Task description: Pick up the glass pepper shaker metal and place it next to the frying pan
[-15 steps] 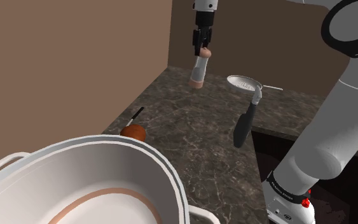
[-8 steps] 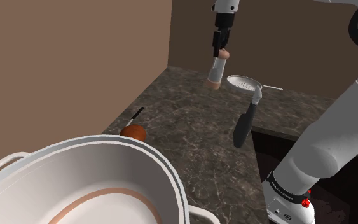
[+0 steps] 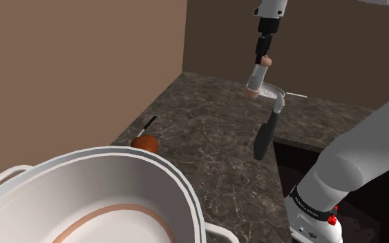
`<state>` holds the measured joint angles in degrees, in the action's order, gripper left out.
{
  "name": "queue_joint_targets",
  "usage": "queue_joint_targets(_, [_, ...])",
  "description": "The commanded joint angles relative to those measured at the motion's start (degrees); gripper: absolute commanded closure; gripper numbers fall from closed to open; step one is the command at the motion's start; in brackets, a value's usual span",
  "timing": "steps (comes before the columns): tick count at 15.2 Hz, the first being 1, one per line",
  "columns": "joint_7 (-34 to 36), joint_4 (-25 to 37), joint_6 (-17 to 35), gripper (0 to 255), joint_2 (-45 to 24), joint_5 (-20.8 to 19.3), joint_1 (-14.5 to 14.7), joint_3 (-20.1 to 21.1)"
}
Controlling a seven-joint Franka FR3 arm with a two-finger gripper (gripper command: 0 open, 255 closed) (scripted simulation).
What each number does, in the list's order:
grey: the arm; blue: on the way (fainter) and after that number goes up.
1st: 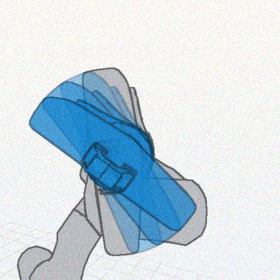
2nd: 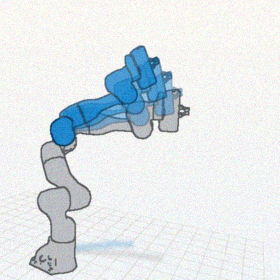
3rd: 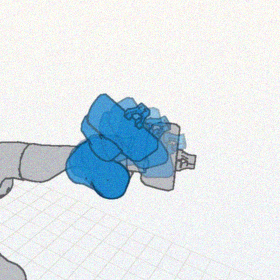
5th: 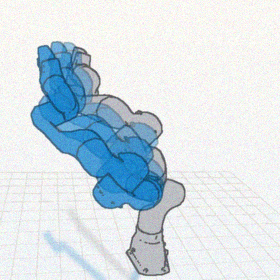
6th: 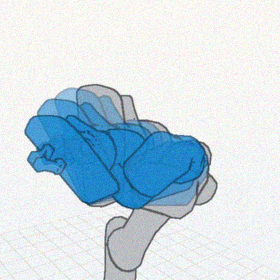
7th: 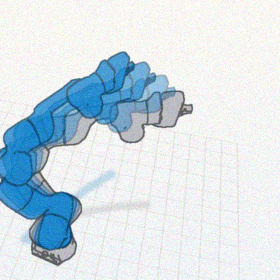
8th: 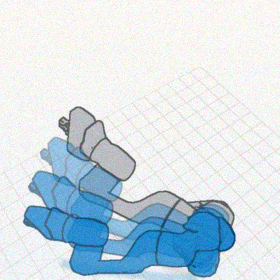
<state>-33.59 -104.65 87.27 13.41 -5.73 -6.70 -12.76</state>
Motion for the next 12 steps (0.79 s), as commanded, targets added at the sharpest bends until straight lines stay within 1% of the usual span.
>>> queue_joint_targets(1, [-2.72, -1.57, 0.2, 255, 1.62, -0.92, -1.16, -1.62])
queue_joint_targets(6, [-9.01, -3.65, 0.43, 255, 4.21, -3.15, -3.81, -5.64])
queue_joint_targets(12, [-17.05, -4.05, 0.79, 255, 5.41, -5.63, -6.85, -11.0])
